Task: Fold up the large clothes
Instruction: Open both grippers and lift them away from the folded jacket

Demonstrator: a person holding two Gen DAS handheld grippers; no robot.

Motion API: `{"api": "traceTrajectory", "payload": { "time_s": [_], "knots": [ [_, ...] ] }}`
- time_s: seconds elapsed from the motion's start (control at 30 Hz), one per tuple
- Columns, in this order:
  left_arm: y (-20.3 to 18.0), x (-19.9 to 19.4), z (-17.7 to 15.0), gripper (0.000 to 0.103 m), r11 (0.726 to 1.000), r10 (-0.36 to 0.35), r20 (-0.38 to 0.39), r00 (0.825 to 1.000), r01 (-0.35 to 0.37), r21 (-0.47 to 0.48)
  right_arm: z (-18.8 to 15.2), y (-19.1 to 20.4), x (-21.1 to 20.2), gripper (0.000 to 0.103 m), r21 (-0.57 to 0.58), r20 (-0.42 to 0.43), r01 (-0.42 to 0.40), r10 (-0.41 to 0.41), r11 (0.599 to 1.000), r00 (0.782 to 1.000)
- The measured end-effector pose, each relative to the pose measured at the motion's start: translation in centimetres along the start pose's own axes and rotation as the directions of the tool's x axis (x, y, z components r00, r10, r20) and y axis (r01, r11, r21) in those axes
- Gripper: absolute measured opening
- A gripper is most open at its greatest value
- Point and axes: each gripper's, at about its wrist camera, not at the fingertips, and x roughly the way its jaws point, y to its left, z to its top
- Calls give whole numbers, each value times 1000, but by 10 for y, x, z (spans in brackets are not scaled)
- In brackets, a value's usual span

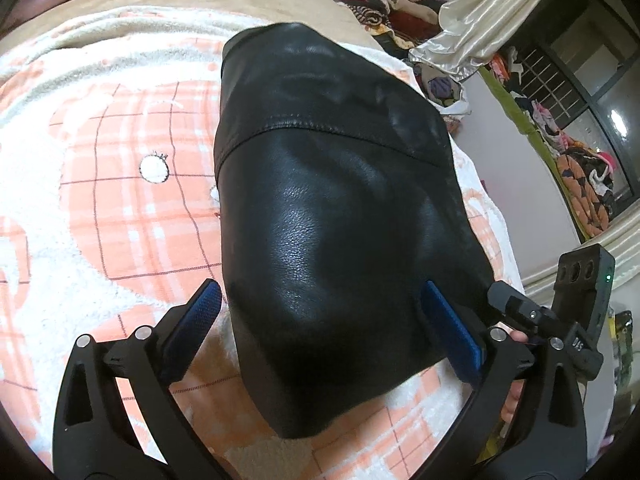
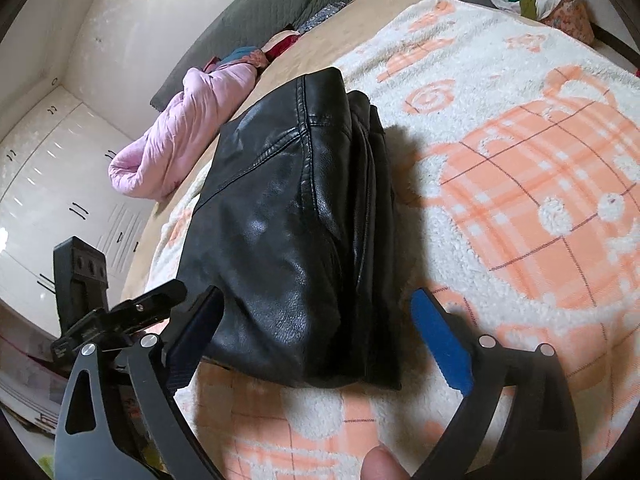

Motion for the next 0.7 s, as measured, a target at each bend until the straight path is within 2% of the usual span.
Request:
{"api": "traceTrajectory", "payload": {
  "time_s": [0.4, 0.7],
  "knots": [
    [-13, -21, -5, 93, 999, 19, 30, 999, -20, 37, -8, 17, -23, 97, -50, 43, 30, -28, 998, 999],
    [-25, -43, -22, 93, 995, 30, 75, 997, -37, 91, -25, 38, -48, 98, -114, 91, 49, -39, 992, 995]
  ]
}}
